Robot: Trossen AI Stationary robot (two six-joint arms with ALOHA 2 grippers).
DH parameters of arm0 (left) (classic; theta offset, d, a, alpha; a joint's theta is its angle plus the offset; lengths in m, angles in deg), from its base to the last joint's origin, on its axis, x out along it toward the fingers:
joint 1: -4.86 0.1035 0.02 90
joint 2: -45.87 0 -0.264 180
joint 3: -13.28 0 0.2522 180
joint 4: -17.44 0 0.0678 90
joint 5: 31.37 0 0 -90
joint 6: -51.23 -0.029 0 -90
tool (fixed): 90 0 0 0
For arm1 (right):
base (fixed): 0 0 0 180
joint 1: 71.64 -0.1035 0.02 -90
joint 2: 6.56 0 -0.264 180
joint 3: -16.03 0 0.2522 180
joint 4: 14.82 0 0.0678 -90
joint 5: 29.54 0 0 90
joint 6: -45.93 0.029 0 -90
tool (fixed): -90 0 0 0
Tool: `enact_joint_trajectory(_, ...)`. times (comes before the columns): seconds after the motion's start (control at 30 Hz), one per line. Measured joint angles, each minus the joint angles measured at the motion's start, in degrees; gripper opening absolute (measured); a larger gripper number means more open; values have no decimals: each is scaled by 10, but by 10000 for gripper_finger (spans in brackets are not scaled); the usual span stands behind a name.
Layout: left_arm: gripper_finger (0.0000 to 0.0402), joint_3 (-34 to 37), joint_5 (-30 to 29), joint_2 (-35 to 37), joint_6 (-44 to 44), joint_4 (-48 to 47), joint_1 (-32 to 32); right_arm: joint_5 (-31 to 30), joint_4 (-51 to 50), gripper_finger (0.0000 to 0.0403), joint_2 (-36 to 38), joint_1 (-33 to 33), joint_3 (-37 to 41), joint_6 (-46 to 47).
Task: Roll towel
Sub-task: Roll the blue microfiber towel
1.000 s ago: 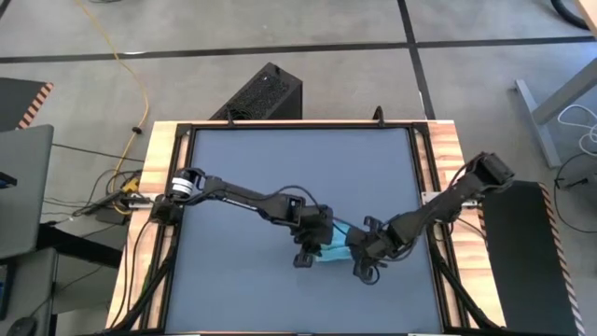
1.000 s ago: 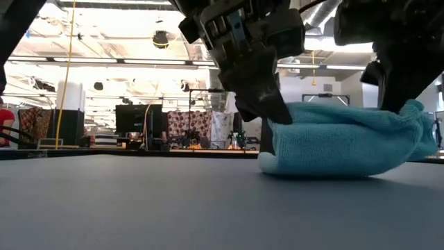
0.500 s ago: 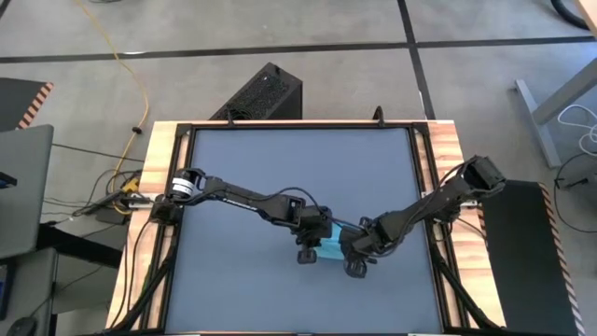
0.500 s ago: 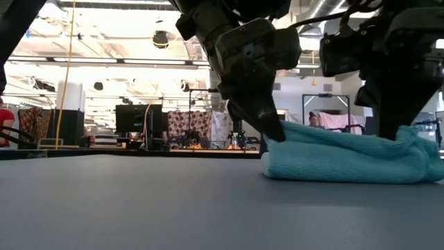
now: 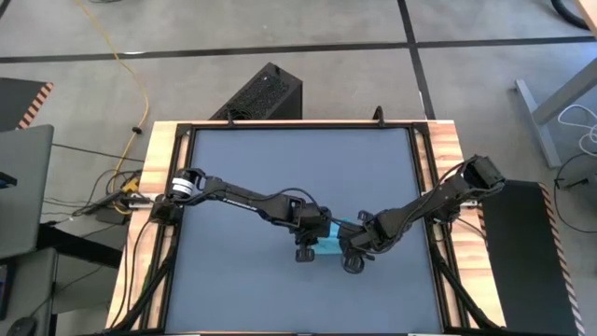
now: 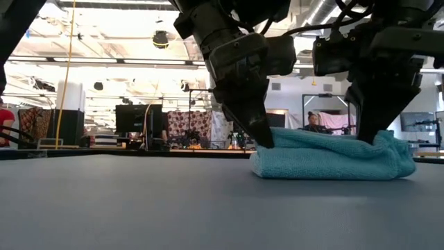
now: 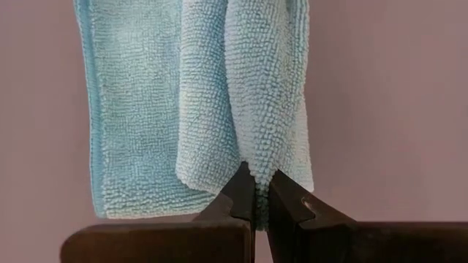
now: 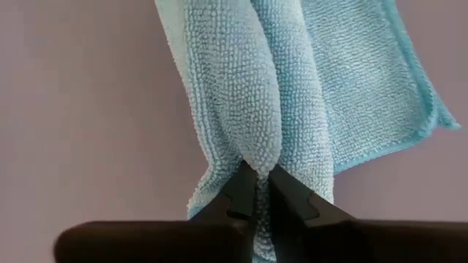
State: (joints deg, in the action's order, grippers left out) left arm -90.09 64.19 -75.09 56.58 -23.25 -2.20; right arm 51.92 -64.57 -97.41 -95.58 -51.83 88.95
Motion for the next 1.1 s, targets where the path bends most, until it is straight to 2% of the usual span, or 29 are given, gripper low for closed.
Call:
enact_joint_trajectory(0.13, 0, 0, -4, 0, -2, -1, 0, -13, -1, 96, 2, 0, 0, 0)
enact_joint_trajectory(0.33, 0, 0, -21, 0, -6, -3, -1, -18, -3, 196, 2, 1, 0, 0)
enact_joint_trajectory(0.5, 12, 0, -1, -1, -15, 9, -1, -29, -22, 262, 3, 1, 0, 26)
enact_joint_trajectory(0.7, 68, 0, -3, -1, -30, 3, -1, -40, -51, 275, 3, 1, 0, 35)
enact_joint_trajectory(0.93, 145, 0, -6, 1, -27, -13, -1, -82, -60, 275, 3, 1, 0, 35)
enact_joint_trajectory(1.1, 180, 0, -37, 16, -19, -28, -2, -95, -67, 275, 3, 6, 0, 11)
